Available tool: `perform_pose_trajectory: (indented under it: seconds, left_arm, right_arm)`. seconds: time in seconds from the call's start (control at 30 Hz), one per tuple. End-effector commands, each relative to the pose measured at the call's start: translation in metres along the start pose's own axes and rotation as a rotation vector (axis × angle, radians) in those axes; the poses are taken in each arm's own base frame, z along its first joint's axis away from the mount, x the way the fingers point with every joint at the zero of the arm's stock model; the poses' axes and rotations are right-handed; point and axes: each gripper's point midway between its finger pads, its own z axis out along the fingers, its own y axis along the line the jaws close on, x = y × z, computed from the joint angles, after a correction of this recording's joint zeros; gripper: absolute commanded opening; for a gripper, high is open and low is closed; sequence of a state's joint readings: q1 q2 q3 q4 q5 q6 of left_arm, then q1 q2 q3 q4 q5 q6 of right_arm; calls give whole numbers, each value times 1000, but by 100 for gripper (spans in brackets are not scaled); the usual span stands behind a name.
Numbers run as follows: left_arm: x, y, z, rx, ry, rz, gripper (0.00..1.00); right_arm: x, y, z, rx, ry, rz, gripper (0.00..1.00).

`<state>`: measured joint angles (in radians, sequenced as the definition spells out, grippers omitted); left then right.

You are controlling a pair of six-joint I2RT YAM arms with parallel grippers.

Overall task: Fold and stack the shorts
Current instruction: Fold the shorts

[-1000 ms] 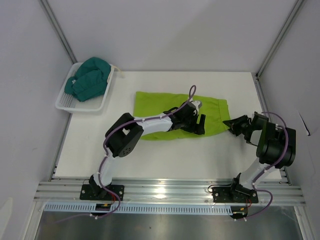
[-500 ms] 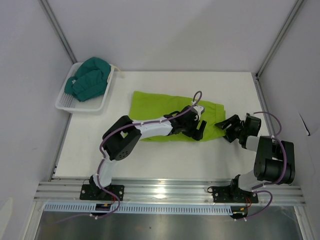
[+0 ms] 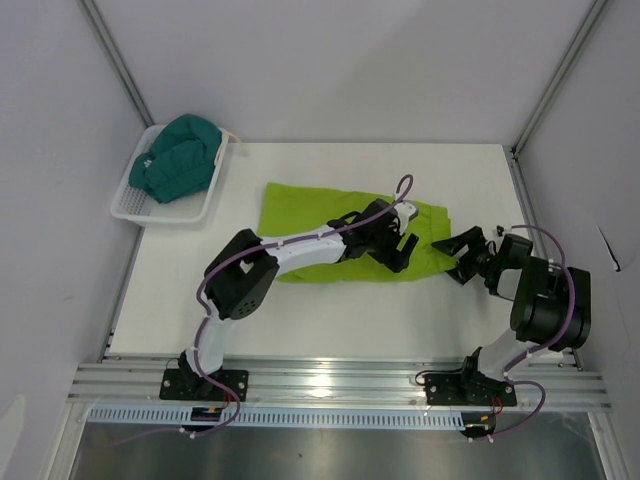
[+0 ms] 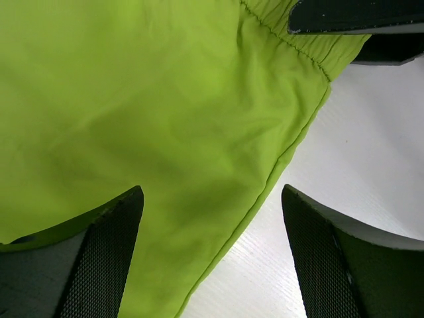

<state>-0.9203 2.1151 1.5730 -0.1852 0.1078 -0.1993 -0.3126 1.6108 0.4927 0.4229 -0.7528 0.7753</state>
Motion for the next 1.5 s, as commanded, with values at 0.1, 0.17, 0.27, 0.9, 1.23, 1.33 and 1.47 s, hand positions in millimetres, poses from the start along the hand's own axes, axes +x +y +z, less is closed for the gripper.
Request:
perform_pose_trajectory:
  seconds: [0.1, 0.17, 0.27, 0.9, 1.23, 1.33, 1.47]
  left_arm:
    - [5, 9, 11, -23, 27, 74, 87]
    - [3, 15, 11, -63, 23, 59, 87]
    - [-3, 20, 5, -76, 6, 33, 87]
    - [-2, 39, -5, -119, 4, -24, 86]
    - [75, 31, -2, -37, 102, -85, 85]
    - [109, 28, -1, -20, 135, -98, 84]
    - [124, 30, 1, -33, 164, -98, 84]
  right_arm:
    - [3, -17, -1, 17, 6, 11, 50]
    - [4, -17, -1, 23, 11, 9, 38]
    - [12, -18, -3, 43, 15, 4, 27]
    - [90, -3, -22, 105, 175, -154, 29]
    - [79, 14, -9, 46, 262, -194, 87]
    - [78, 10, 2, 12, 291, -157, 87]
    - [79, 5, 7, 8, 292, -134, 88]
